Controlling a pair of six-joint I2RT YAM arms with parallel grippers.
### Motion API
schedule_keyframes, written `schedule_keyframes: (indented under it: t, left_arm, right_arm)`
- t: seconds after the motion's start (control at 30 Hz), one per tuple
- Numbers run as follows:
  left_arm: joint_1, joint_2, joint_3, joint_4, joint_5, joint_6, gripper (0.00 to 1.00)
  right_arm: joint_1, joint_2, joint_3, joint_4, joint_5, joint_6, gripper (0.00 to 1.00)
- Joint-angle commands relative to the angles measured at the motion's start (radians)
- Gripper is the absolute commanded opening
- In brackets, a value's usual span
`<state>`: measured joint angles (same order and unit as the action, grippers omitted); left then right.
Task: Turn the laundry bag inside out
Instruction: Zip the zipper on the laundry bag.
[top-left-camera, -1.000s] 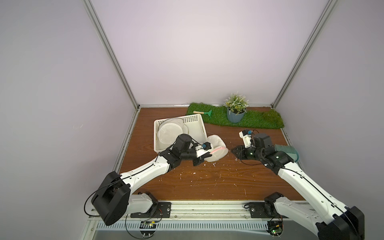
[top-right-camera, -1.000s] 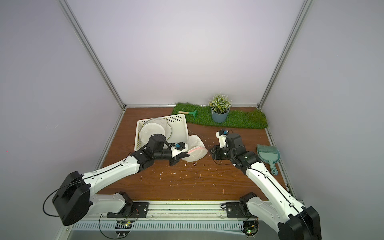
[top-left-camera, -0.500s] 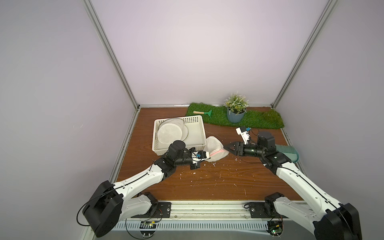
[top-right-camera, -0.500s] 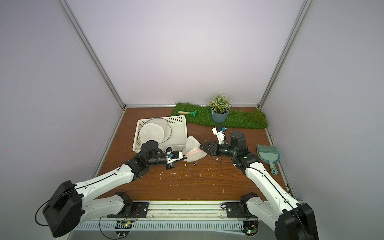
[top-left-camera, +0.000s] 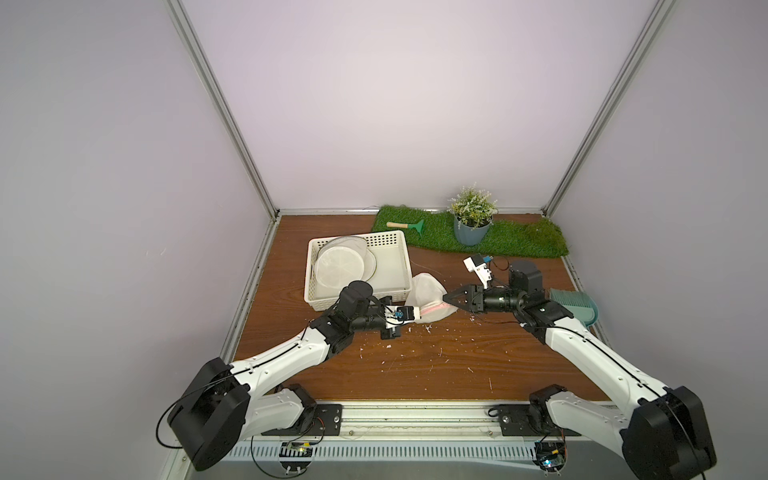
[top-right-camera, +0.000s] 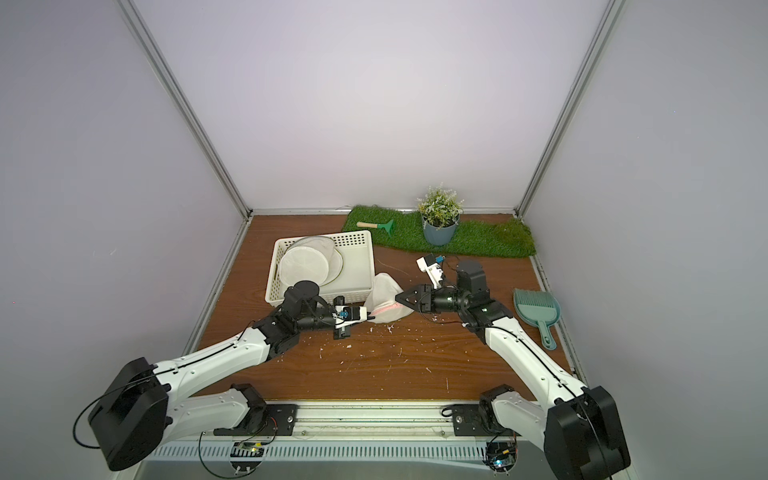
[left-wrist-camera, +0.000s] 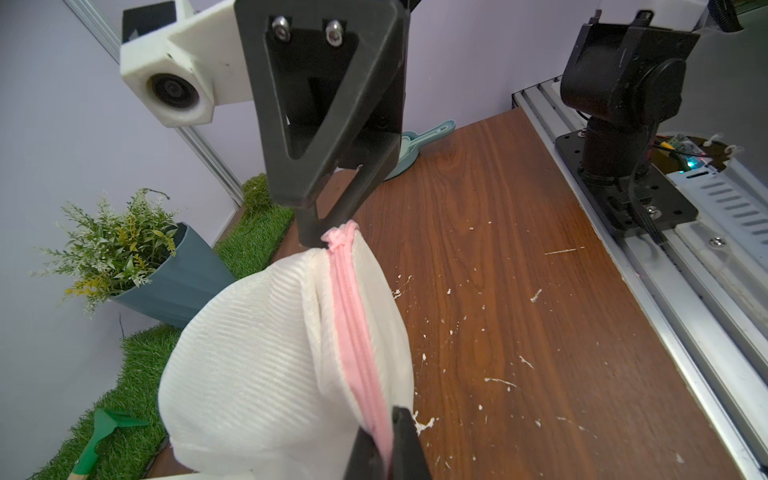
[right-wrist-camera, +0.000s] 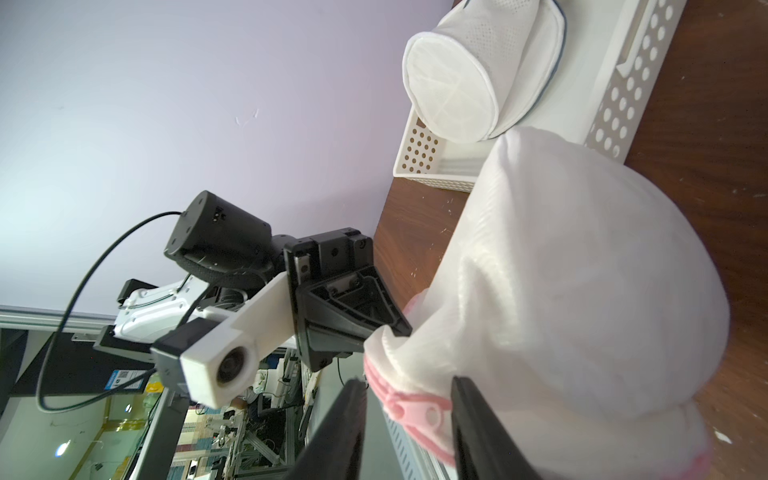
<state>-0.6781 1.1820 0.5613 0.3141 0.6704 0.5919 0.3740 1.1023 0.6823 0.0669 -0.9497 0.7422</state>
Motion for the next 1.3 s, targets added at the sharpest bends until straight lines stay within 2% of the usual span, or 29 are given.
schedule_keyframes:
  t: [0.0,0.27,0.43,0.5,0.8,1.27]
  left_arm:
    - [-0.001,0.007,0.037,-0.007,-0.005,-0.003,0.0]
    - [-0.001,0.01,0.045,-0.016,-0.012,-0.012,0.0]
    - [-0.001,0.008,0.046,-0.021,-0.014,-0.008,0.0]
    - [-0.001,0.009,0.048,-0.021,-0.016,-0.01,0.0]
    - [-0.001,0.036,0.076,-0.053,-0.029,-0.011,0.0]
    - [-0.001,0.041,0.083,-0.073,-0.037,-0.008,0.0]
  right_arm:
    - [0.009,-0.012,-0.016,0.036,-0.055,0.008,0.38]
    - [0.009,-0.018,-0.029,0.014,-0.055,-0.004,0.35]
    - [0.009,-0.004,-0.027,-0.052,-0.034,-0.047,0.44]
    - [0.009,-0.004,-0.033,-0.048,-0.039,-0.046,0.44]
    - [0.014,-0.018,-0.036,-0.019,-0.072,-0.025,0.32]
    - [0.014,-0.024,-0.041,-0.022,-0.057,-0.023,0.16]
